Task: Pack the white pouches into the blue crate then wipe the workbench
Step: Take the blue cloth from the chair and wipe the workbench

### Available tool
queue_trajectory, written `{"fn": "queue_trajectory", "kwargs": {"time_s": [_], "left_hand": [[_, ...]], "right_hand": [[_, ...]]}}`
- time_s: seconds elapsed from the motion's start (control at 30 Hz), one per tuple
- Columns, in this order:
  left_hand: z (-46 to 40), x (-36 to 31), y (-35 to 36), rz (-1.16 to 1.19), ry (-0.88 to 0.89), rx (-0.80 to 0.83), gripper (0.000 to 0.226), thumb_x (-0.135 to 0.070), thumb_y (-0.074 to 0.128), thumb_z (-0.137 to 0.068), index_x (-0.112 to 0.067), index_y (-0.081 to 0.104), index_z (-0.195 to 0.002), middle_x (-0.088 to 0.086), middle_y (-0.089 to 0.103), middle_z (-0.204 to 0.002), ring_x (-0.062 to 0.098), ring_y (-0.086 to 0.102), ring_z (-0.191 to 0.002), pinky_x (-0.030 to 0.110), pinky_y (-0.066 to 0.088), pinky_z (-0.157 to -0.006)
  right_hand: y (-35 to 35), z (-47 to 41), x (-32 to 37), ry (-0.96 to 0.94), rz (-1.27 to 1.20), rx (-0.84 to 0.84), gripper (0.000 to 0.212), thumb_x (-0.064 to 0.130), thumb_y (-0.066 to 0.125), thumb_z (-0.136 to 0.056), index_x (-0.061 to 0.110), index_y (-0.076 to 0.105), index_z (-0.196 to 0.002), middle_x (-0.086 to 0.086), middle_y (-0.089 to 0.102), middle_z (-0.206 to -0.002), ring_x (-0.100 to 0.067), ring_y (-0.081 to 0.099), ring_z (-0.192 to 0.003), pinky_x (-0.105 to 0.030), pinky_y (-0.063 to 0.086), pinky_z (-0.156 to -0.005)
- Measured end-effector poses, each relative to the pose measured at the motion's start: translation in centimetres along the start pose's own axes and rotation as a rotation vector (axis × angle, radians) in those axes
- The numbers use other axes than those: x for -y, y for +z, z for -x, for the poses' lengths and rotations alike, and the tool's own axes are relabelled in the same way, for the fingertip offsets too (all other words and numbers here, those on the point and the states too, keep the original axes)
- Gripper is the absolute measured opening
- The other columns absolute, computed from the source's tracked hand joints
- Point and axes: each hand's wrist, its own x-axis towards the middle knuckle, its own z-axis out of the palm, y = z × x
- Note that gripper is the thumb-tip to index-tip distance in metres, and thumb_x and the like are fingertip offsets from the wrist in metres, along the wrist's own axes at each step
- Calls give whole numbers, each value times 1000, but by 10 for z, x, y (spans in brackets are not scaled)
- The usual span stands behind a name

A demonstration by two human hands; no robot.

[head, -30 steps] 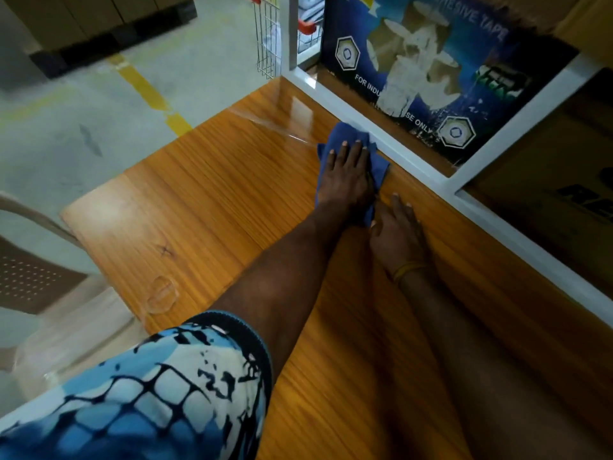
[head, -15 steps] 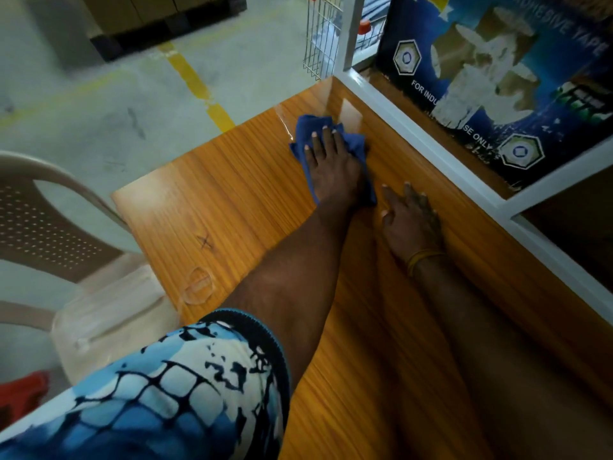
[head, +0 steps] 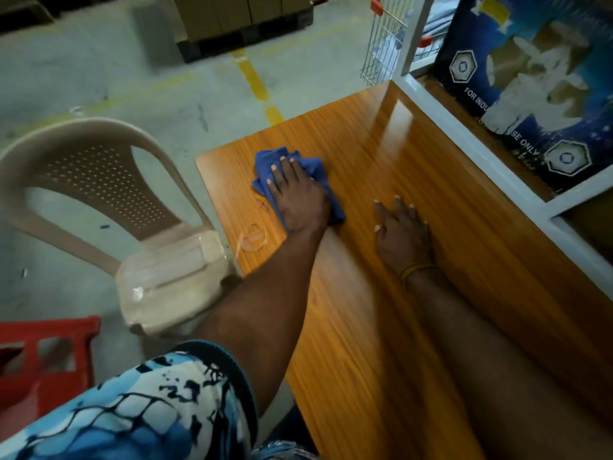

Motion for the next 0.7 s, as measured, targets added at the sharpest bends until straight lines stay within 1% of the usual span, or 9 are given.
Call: {"fn": "queue_trajectory", "kwargs": {"time_s": [0.07,0.17,0.23,0.37,0.43,0.5,0.6,0.7], "left_hand": [[16,23,-10,-6,-38,-13,61,-27,31,-95,-7,28,-153,10,26,-161,32,17,-150,51,6,-120],[41,55,-23,-34,-87,2,66,-30,21,-92,-7,25,-154,9,22,-162,31,15,-150,50,5,-120],[59,73,-29,-32,-125,-2,67,-31,19,-91,-7,28,-153,9,25,-161,32,18,-150,52,9,-120],[99,98,-37,-30,-206,-8,59,-31,30,-97,-12,31,-153,5,26,-161,31,23,-149,56,17,-117],[121,105,-43,24,-232,12,60,-32,23,-97,-13,30,-153,4,24,-162,33,22,-149,56,19,-116],[144,111,-45,54,-218,22,64,-33,16,-94,-13,27,-155,3,22,-163,35,20,-149,56,19,-116],[176,116,-46,21,-169,47,61,-32,25,-100,-15,17,-157,1,11,-165,33,10,-151,54,12,-118],[207,119,-54,7,-110,66,61,-31,30,-101,-14,13,-158,3,7,-166,33,5,-152,52,7,-120]], "right_hand": [[5,17,7,-14,-12,7,54,28,43,-100,34,30,-152,-5,14,-164,-33,13,-149,-53,16,-118],[11,45,18,-40,5,62,54,29,40,-102,36,25,-153,-4,9,-165,-31,9,-150,-52,13,-119],[14,65,24,-51,13,114,54,30,38,-102,37,22,-154,-2,4,-165,-30,5,-151,-51,10,-120],[19,105,29,-88,51,170,55,32,36,-102,37,18,-154,-1,1,-165,-31,4,-151,-51,11,-120],[20,125,32,-108,64,177,55,32,37,-102,37,19,-154,-1,3,-165,-31,6,-151,-50,13,-119],[22,146,34,-130,74,163,56,31,37,-101,36,20,-154,-2,7,-165,-31,8,-151,-49,15,-119],[26,172,36,-157,90,149,55,31,37,-101,35,21,-153,-2,11,-163,-32,10,-150,-50,17,-118],[28,195,38,-169,89,146,55,30,38,-101,34,21,-153,-3,11,-163,-32,12,-149,-49,18,-118]]}}
